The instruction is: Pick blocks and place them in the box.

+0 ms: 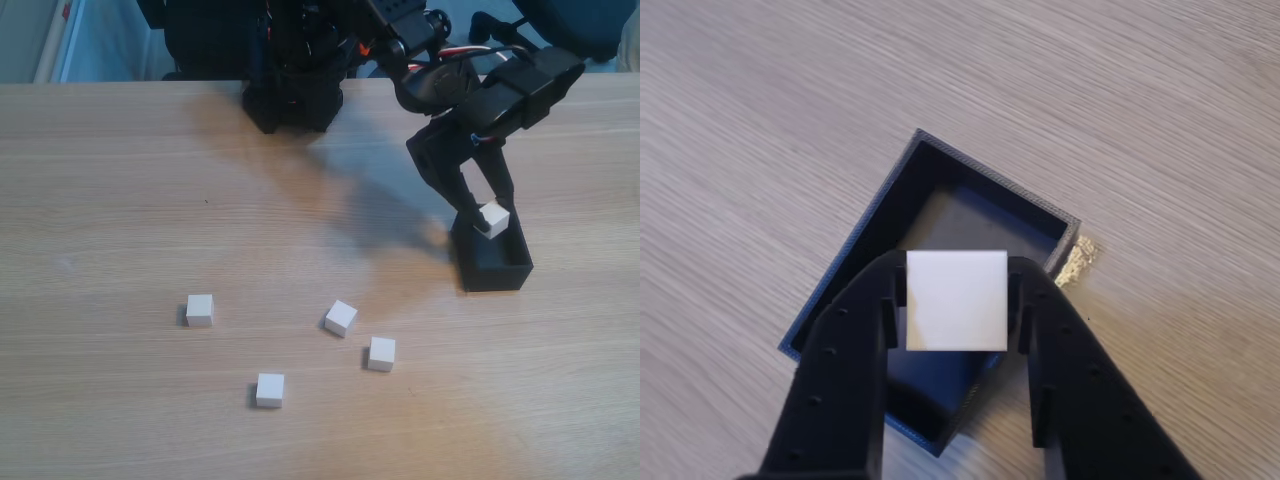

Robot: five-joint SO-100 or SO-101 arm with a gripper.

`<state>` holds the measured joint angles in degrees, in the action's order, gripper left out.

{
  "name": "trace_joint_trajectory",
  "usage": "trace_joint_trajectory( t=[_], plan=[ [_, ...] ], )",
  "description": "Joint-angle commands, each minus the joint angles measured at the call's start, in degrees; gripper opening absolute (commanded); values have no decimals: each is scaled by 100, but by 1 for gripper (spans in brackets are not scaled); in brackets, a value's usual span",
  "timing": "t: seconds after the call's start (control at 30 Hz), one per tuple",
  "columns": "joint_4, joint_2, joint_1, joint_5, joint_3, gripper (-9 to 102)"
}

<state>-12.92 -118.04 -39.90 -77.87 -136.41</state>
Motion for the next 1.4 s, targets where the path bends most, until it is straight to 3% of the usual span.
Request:
trace_joint_trajectory(
  t=[0.0,0.27,0.5,0.8,1.1,1.37],
  plan=[
    [-158,-18,-88,-9,396,12],
    [-1380,-229,202,70,650,14],
    [-3551,-967,1213,686,589,12],
    [-3050,-853,2347,2927,501,14],
    [-2707,396,2654,3217,1266,18],
    [-2171,1292,2830,2830,1635,19]
  ],
)
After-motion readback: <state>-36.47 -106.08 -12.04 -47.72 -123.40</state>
